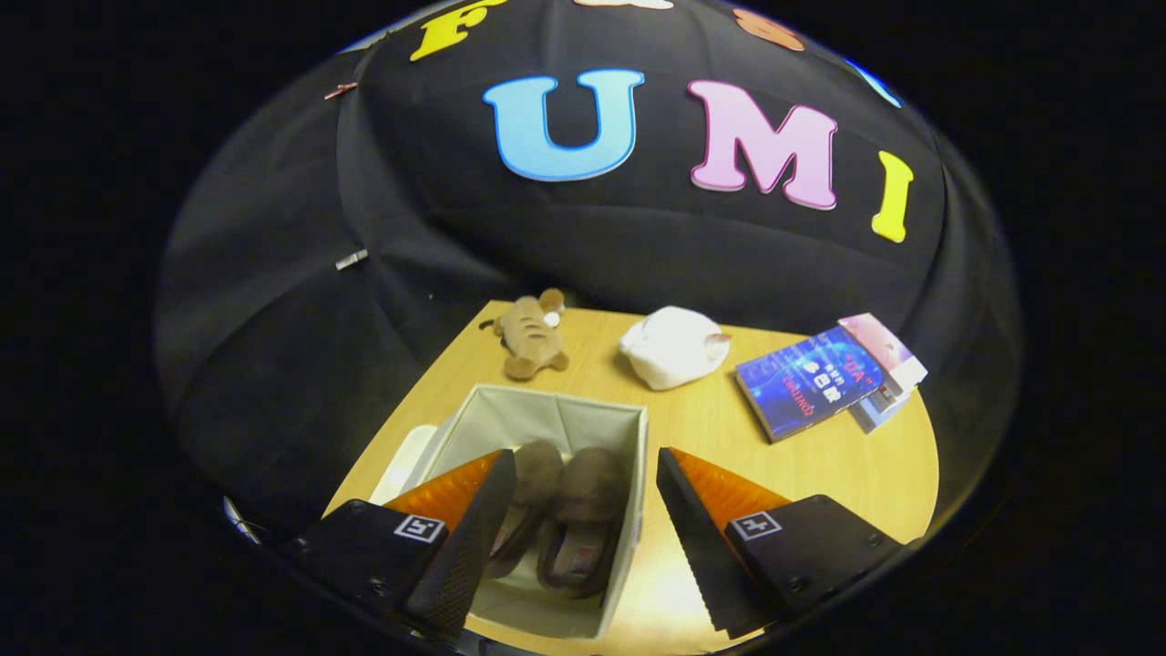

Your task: Open the storage box then place both shoes into the box .Put the left shoe in first, then the right shoe, with the right side of both shoes facing outward in a uniform manner.

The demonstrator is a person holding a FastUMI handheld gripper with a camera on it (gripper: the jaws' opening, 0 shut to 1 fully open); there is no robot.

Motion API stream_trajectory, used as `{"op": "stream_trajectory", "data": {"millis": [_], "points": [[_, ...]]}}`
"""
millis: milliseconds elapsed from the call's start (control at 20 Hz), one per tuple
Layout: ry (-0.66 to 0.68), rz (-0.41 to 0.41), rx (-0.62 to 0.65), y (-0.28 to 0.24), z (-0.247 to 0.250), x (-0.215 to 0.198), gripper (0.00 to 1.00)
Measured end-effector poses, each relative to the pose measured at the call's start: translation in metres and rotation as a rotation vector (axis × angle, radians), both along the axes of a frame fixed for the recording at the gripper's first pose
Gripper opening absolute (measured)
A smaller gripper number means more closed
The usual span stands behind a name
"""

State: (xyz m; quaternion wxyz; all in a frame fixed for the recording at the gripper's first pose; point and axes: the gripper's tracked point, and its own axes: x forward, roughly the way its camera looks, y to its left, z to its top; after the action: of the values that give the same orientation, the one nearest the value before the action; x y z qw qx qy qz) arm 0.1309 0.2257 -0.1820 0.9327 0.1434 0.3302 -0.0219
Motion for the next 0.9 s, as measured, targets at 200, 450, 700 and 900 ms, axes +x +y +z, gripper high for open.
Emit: {"op": "stream_trajectory", "data": {"millis": [200,450,700,900], "points": [[-0.157,-0.049,-0.099,-0.065,0.051,0.001,0.97],[-0.351,-0.101,-0.264,-0.138,0.119,-0.015,0.97],[-0.413,-0.136,-0.319,-0.188,0.144,-0.053,0.98],[-0.42,-0.179,-0.331,-0.224,0.141,-0.09,0.98]]}}
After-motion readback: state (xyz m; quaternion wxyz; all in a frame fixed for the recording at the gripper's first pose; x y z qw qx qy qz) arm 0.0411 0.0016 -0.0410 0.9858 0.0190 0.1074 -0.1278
